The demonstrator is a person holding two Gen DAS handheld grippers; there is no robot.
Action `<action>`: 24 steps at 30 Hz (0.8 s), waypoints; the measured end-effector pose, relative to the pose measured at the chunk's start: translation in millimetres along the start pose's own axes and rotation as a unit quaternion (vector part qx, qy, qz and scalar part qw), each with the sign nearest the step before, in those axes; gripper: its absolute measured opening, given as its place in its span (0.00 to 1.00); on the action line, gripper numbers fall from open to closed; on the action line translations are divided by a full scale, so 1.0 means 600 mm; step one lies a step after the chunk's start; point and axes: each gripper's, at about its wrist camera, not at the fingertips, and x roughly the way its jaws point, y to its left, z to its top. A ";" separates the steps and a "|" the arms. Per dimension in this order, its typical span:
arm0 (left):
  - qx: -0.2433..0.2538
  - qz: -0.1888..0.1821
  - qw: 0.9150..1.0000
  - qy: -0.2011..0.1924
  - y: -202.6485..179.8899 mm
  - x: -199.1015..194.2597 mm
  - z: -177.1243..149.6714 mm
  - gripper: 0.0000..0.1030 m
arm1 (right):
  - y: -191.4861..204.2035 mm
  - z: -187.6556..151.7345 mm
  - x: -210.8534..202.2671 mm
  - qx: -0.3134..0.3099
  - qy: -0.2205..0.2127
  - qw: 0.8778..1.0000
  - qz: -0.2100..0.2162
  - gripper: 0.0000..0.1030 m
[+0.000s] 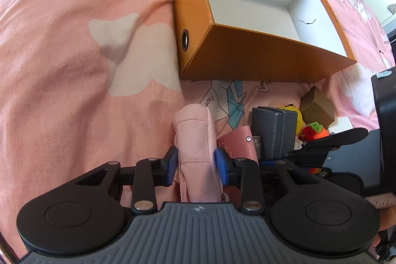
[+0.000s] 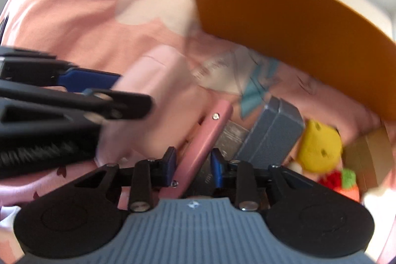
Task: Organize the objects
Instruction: 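Grasp the pink pouch with the left gripper while the right grasps the pink stick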
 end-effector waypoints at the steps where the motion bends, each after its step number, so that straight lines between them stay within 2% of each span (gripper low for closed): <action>1: -0.004 -0.002 1.000 0.000 0.002 0.001 0.000 0.36 | -0.008 0.001 0.001 0.013 0.001 1.000 0.009 0.31; 5: -0.017 -0.005 1.000 -0.003 0.009 -0.003 -0.004 0.35 | -0.001 0.015 0.004 0.026 0.002 0.999 0.030 0.31; 9: -0.023 -0.008 1.000 -0.004 0.016 -0.002 -0.008 0.35 | 0.031 0.023 0.012 -0.008 0.003 1.000 0.001 0.32; 16: -0.028 -0.019 0.999 -0.010 0.020 -0.004 -0.011 0.35 | 0.018 0.018 0.010 -0.013 0.022 0.999 -0.028 0.31; 17: -0.029 -0.020 0.999 -0.011 0.020 -0.004 -0.012 0.35 | 0.011 0.017 0.009 -0.003 0.021 0.999 -0.025 0.31; 18: -0.030 -0.021 0.999 -0.013 0.020 -0.004 -0.012 0.34 | 0.004 0.018 0.009 0.008 0.020 1.000 -0.017 0.26; 24: -0.023 -0.024 0.999 -0.034 0.014 -0.022 -0.020 0.29 | -0.030 0.015 -0.013 0.049 -0.007 0.999 0.022 0.23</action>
